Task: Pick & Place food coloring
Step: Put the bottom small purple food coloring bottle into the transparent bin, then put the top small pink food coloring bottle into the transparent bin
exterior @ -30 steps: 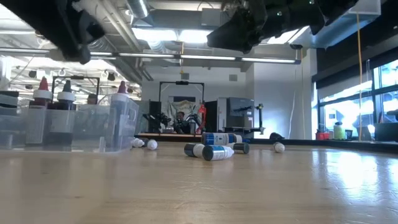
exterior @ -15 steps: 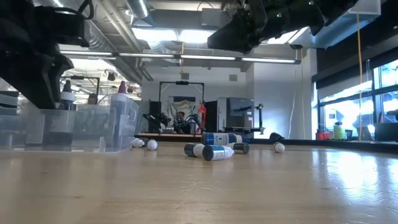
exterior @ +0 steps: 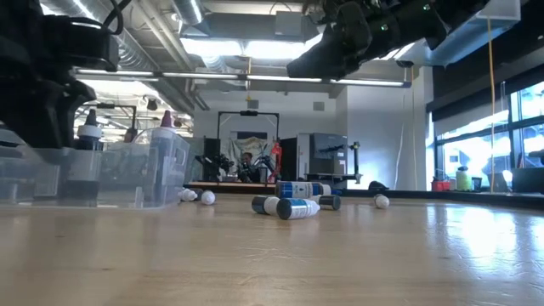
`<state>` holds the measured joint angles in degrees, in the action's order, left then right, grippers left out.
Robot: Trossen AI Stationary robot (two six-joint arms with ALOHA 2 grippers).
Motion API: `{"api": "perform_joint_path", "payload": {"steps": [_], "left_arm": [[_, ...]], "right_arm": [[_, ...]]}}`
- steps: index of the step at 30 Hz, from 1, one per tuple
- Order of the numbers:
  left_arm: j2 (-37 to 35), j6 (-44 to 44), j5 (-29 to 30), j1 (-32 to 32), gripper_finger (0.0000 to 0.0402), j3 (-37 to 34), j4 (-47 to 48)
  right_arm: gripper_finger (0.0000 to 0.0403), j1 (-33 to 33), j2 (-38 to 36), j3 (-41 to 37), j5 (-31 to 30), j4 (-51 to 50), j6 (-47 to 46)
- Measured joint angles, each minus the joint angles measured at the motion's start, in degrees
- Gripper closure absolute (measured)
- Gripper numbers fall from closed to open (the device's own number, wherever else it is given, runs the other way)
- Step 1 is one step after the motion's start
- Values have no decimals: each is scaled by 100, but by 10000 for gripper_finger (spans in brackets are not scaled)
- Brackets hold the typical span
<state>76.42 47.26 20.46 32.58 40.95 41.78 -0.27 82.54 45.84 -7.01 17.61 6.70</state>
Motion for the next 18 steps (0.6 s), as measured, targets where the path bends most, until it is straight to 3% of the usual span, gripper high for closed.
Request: {"api": "perform_joint_path", "payload": {"steps": [14, 18], "left_arm": [[-61, 9, -93, -13, 266, 77, 135], [-344, -226, 197, -4, 263, 403, 88]], "right_arm": [[255, 0, 0, 0, 4, -26, 0], [255, 0, 0, 0, 4, -26, -2]]}}
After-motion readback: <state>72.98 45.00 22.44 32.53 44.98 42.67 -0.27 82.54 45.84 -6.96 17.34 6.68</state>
